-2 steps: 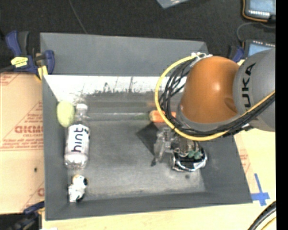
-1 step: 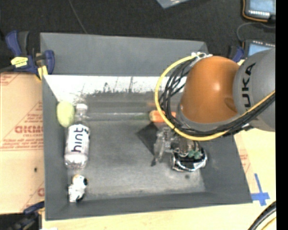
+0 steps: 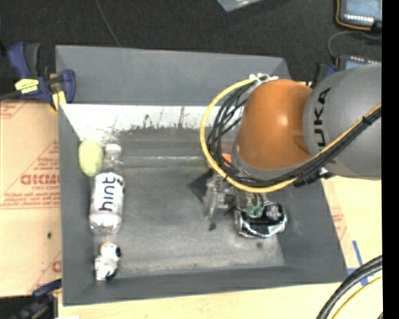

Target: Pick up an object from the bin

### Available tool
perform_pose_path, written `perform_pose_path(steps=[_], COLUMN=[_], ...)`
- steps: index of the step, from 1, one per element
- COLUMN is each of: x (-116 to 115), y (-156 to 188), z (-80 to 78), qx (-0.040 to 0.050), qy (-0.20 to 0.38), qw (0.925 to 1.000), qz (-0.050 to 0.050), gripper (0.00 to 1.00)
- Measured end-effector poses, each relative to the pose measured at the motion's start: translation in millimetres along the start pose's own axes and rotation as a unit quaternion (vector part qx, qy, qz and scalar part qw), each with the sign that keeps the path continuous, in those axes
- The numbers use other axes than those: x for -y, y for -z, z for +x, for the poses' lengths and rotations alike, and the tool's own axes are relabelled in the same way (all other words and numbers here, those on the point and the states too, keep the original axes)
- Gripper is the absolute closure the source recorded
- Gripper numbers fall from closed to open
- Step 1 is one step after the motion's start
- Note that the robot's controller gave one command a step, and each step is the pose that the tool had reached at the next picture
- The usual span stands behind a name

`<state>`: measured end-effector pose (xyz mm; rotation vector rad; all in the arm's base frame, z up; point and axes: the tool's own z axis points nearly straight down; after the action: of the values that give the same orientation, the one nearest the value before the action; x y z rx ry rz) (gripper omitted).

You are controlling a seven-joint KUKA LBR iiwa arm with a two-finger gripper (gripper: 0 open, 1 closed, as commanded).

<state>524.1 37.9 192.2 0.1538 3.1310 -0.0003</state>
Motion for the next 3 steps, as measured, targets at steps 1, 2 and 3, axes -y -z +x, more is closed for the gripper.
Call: perform_pose_path(steps=[1, 2, 3], x=[-0.2, 1.7, 15.8], y=[-16.0, -20.3, -31.1], z=[-30.0, -61.3, -45.7], qx=[-0.0017, -0.0006, 0.0003], qy=[-0.025, -0.034, 0.047], qw=[0.9997, 0.9994, 0.9989], qz=[0.000, 0.000, 0.000], gripper=[1.00, 1.00, 1.00])
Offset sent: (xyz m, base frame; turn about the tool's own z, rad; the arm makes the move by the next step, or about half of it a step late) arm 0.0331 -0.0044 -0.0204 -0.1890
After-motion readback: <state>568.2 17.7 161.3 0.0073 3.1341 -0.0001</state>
